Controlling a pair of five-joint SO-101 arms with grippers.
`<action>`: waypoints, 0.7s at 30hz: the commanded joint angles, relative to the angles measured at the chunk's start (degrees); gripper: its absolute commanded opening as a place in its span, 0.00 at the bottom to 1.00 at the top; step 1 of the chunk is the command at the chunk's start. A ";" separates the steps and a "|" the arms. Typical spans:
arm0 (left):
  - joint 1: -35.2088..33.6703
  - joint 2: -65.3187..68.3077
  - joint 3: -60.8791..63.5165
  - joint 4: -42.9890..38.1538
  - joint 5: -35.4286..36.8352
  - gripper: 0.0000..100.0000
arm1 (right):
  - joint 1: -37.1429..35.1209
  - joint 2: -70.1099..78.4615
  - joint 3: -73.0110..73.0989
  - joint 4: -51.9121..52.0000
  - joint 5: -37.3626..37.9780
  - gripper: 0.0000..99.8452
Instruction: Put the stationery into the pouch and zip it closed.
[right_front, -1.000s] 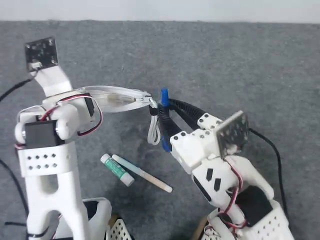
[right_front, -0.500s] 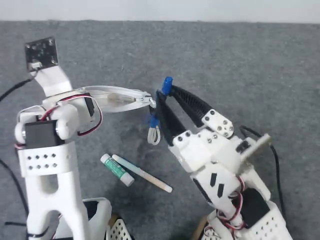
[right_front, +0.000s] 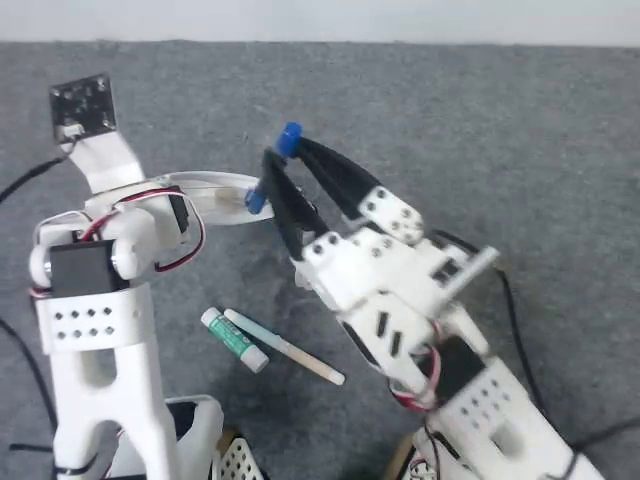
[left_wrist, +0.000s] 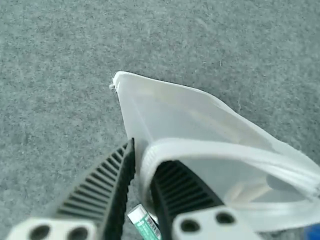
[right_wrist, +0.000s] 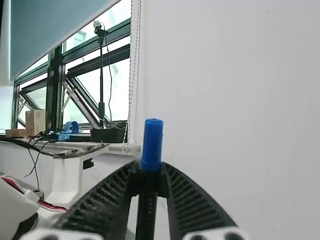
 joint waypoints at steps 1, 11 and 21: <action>0.35 -2.37 -0.84 -2.20 -0.18 0.01 | -0.48 5.67 -0.53 -5.32 0.44 0.02; 0.35 -2.37 0.04 -2.29 -0.18 0.01 | -0.48 14.37 1.05 -8.66 0.53 0.02; 0.26 -2.37 0.04 -2.29 -0.18 0.01 | -0.48 14.46 11.52 -14.64 0.70 0.02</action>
